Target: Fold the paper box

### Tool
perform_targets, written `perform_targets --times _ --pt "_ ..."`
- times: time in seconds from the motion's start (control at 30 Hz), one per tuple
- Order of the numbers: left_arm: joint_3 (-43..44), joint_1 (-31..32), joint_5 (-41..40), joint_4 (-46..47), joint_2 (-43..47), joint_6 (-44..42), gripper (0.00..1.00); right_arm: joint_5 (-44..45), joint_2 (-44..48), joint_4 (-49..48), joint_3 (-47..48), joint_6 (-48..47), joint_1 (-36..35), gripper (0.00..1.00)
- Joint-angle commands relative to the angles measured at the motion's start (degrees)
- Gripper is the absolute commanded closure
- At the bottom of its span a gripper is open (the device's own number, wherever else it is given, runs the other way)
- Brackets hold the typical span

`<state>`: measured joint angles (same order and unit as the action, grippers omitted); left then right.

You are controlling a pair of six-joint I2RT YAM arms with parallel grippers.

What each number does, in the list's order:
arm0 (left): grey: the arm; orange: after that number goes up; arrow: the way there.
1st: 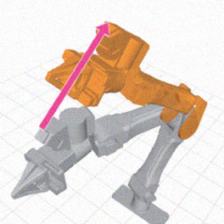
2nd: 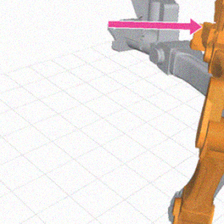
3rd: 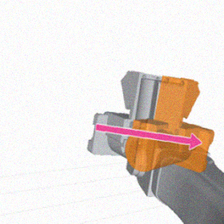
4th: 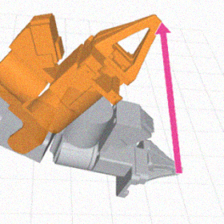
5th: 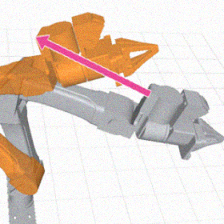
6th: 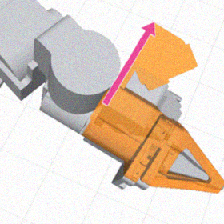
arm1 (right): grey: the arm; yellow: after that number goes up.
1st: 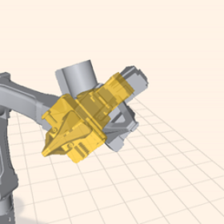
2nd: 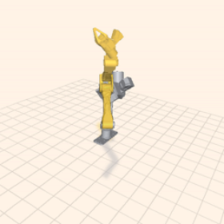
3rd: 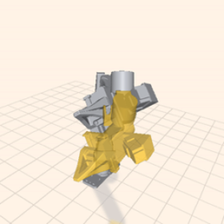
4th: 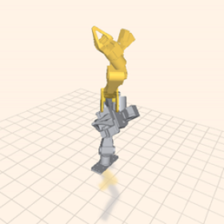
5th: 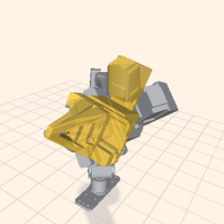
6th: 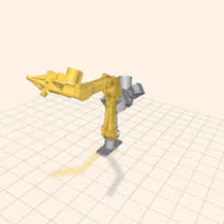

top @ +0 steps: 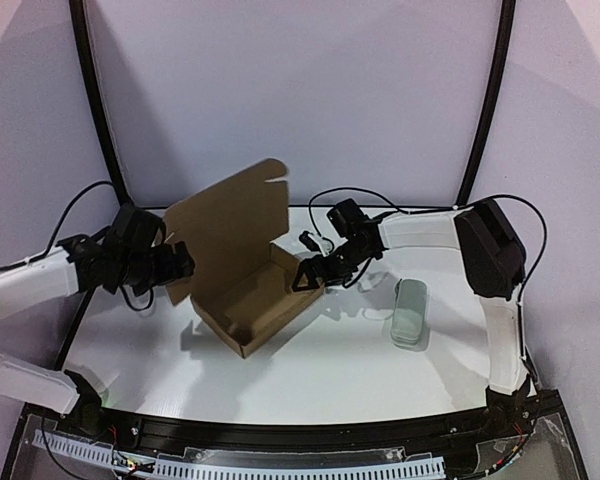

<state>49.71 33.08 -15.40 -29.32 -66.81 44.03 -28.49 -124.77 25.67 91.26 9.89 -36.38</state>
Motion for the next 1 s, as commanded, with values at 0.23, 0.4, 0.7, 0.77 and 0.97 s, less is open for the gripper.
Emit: perform_targets --times 0.23,0.4,0.7,0.77,0.97 --pt "11.6 -7.9 6.9 5.1 -15.6 -6.8 0.01 6.1 13.8 -8.7 -14.1 4.2 -7.6 0.03" --pt "15.0 -10.8 6.6 4.0 -17.9 -8.8 0.01 14.9 15.9 -5.4 -13.9 9.9 -7.5 0.02" --pt "19.9 -10.9 5.4 -3.8 -15.3 -11.1 0.01 27.8 26.0 7.6 -15.5 12.7 -4.0 0.02" --pt "22.5 -10.9 5.5 -5.9 -16.1 -11.0 0.01 32.8 29.8 12.4 -16.7 14.3 -2.0 0.02" --pt "23.5 -10.9 4.7 -8.4 -16.2 -10.2 0.01 42.7 39.9 20.9 -22.9 21.6 2.9 0.02"
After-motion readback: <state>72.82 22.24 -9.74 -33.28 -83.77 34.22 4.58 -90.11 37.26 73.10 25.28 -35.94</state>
